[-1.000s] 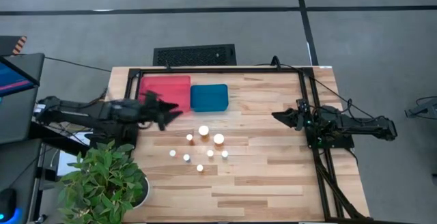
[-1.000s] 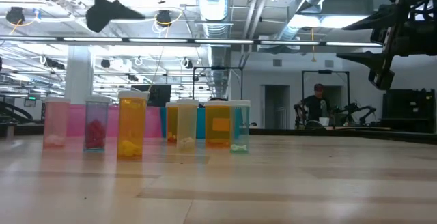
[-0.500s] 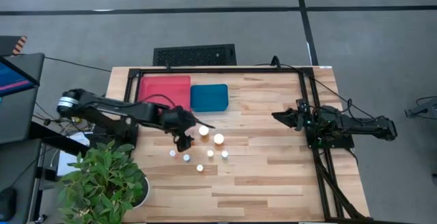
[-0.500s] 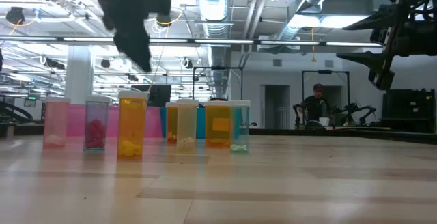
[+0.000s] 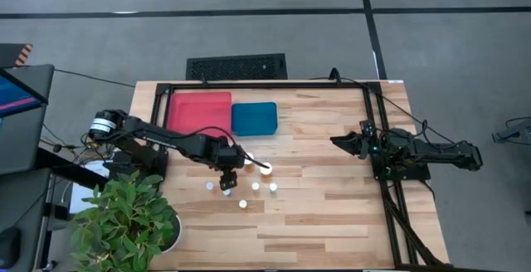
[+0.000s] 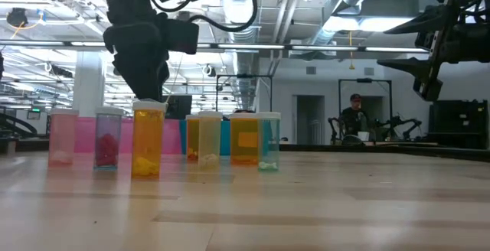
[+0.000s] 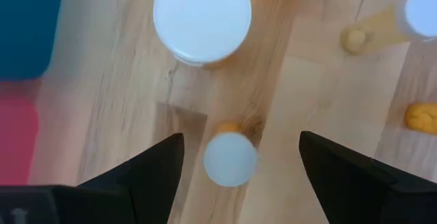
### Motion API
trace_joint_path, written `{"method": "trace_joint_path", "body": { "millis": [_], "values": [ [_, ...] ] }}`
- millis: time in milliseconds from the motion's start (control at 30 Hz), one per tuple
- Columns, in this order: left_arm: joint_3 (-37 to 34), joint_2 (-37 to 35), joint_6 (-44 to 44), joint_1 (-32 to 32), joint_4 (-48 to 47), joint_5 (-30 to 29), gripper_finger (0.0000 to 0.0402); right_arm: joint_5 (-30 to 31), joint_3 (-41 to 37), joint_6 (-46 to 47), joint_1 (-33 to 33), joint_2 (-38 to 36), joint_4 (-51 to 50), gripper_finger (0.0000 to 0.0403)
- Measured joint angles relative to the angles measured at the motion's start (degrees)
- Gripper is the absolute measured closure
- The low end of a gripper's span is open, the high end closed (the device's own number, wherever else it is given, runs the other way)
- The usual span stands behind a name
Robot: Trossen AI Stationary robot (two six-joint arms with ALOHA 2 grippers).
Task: Pick and place medicine bottles into bin by pill shape (circle, oval)
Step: Put the orange capsule bottle into the blue bin
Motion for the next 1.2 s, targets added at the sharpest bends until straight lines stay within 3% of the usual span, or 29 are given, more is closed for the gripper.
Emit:
{"method": "trace_joint_path", "body": {
  "millis": [200, 733, 1200],
  "values": [
    [0.02, -0.14, 1.48, 0.02, -0.22, 0.29, 0.0127, 0.01, 0.00, 0.00, 0.00, 0.00, -0.08, 0.0159],
    [0.02, 0.01, 1.99, 0.02, -0.66, 1.55, 0.0267, 0.03, 0.02, -0.04, 0.00, 0.00, -0.19, 0.0159],
    [0.07, 0.12, 0.14, 0.26, -0.77, 3.34, 0.0346, 0.06, 0.00, -0.07, 0.00, 0.00, -0.22, 0.0159]
  ]
}}
